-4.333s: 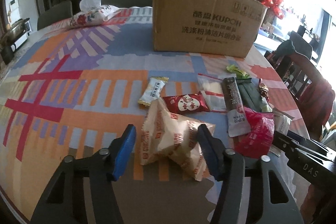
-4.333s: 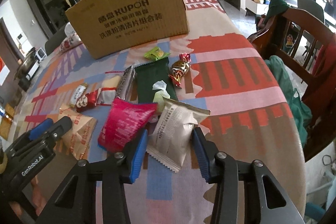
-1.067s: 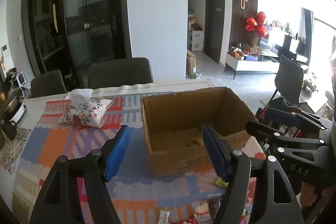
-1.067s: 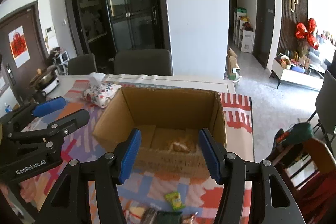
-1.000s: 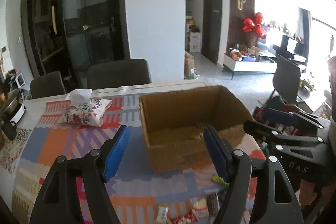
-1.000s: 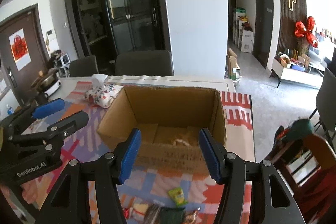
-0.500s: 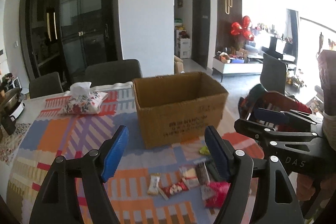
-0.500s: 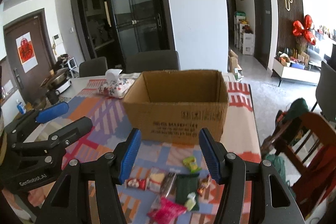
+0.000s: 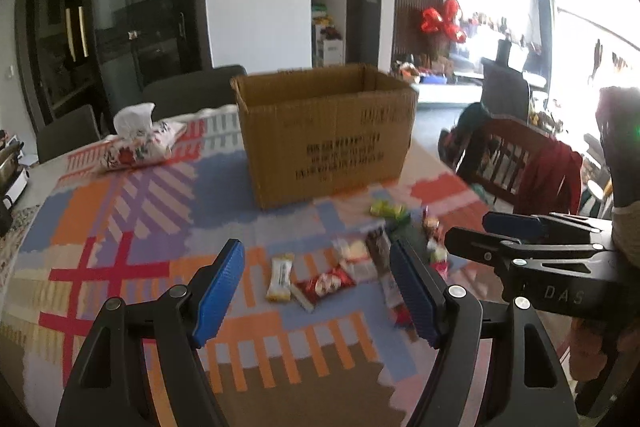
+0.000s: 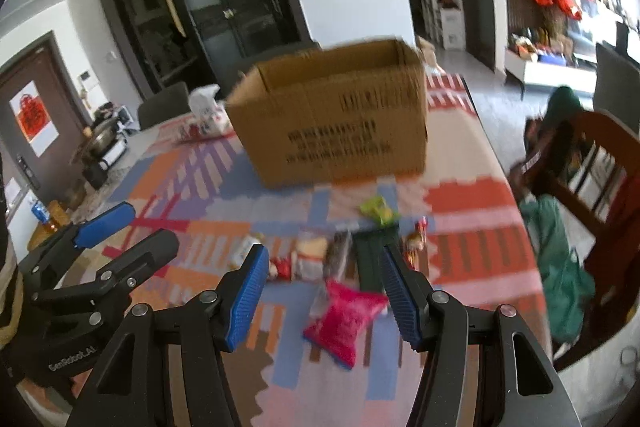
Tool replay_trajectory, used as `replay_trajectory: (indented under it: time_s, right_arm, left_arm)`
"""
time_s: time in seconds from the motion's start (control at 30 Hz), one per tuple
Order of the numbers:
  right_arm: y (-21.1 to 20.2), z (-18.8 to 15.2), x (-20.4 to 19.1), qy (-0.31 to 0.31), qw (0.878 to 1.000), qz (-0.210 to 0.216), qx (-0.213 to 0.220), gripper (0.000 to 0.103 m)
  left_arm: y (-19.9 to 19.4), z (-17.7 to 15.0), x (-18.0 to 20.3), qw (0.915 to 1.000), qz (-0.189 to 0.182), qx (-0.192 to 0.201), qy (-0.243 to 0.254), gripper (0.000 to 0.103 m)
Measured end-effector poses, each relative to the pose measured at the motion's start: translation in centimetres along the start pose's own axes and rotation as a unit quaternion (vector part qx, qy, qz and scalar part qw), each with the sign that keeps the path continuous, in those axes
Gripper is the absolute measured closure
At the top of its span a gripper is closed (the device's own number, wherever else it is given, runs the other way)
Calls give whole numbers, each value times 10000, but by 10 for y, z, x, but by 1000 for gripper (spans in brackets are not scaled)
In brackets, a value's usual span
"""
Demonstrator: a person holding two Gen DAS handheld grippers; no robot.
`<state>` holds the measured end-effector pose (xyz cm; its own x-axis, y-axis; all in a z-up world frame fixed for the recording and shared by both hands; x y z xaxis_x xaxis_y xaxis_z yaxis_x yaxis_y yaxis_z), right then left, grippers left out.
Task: Organize snacks
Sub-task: 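Move both tools back over the remaining snacks on the table, then grasp the red-white candy packet with the left gripper while the right gripper grasps the pink packet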
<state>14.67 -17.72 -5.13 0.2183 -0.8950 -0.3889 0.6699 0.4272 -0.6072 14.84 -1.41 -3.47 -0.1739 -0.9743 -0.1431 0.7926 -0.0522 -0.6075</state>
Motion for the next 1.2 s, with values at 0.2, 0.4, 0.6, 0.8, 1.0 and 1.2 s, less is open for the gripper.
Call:
replay_trajectory:
  time_s: [0.2,0.4,0.6,0.8,1.0,1.2]
  right_arm:
    - [26,-27,10,415,9979,67,-488,44]
    - [41,-40,22,679,9952,-77,-706,44]
    - [53,-44,29,862,9927,-130,-830,45]
    - [60,-43,31,882,9921,-266,-851,45]
    - [65,-44,33,883,9913,-367,-906,49]
    - [67,-45,34,887,9908,-413,-933,54]
  left_arm:
    - [21,-17,4,9995,-192,-241,87,29]
    - [47,-29,9,9979,-308,-536,190,29]
    - [72,-33,16,9960,-326,-684,478,29]
    - [95,-33,24,9937,-332,-763,754,29]
    - [113,-39,35,9897,-340,-848,1104,31]
    - [123,-41,40,9872,-459,-1007,1147,43]
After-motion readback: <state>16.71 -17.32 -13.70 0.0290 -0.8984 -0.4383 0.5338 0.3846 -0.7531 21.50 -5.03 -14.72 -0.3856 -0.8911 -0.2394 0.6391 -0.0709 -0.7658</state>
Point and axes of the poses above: each gripper's, at about its wrist camera, not at the fingertips, and y roughly the way its jaws point, x to its right, z to its top, the point moved 4 cm from there along y, roughly the way its jaws point, and after that the axes turned 14 degrees about z, right-handed, at the moved point
